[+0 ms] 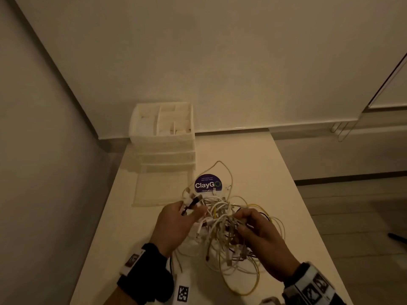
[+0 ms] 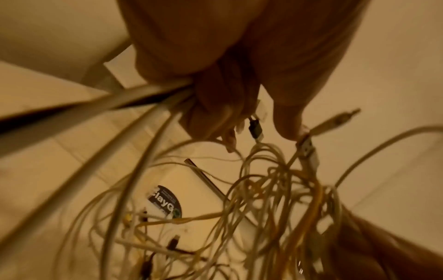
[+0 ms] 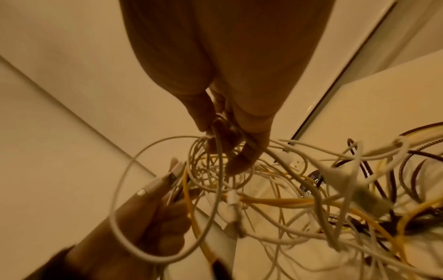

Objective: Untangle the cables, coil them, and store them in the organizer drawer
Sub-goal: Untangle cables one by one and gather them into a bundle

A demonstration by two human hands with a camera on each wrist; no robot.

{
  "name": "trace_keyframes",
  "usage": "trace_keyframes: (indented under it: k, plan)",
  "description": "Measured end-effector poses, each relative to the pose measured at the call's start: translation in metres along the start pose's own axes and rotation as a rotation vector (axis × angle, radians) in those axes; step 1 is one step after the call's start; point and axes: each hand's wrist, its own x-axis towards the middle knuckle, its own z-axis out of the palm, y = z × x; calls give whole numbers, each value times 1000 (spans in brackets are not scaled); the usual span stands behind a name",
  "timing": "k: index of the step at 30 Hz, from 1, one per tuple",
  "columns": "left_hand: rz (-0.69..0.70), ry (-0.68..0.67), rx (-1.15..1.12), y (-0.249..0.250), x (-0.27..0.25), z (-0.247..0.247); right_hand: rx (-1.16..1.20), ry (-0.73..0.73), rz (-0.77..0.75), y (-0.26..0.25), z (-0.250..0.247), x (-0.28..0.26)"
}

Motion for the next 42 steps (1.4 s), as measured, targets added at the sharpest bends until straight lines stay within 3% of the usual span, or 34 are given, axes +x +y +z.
trace_keyframes:
  k: [2,5,7,10,13,16,19,22,24,29,32,38,42]
  plan:
    - [17,-40,122,-13,-11,5,98,17,30,0,-4,4]
    - [-28,-165,2,-15,-29,22,196,20,113,2,0,6]
    - [-48,-182,-107,-17,-28,31,151,-15,108,5,4,5]
    - [-44,-79,-179,-7,-26,38,14,18,80,10,2,7]
    - [-55,-139,-223,4,-27,38,-122,23,71,12,-3,12]
    - [-155,-234,-310,6,-25,34,80,-97,172,11,4,13]
    - [-158,-279,-295,4,-25,26,129,-18,138,5,7,13]
    - [-258,-162,-394,-4,-20,14,-18,136,36,-4,-7,23]
    - [-331,-53,-495,-12,-12,1,44,291,9,-12,-25,30]
    - [-300,129,-413,-28,-6,-39,249,568,-48,-15,-75,33]
    - [-252,66,-300,-30,-10,-35,156,566,-107,-8,-83,37]
    - [-210,321,-277,-35,6,-35,101,686,-142,8,-97,44]
    - [-268,315,-285,-46,6,-43,134,867,-103,33,-99,44]
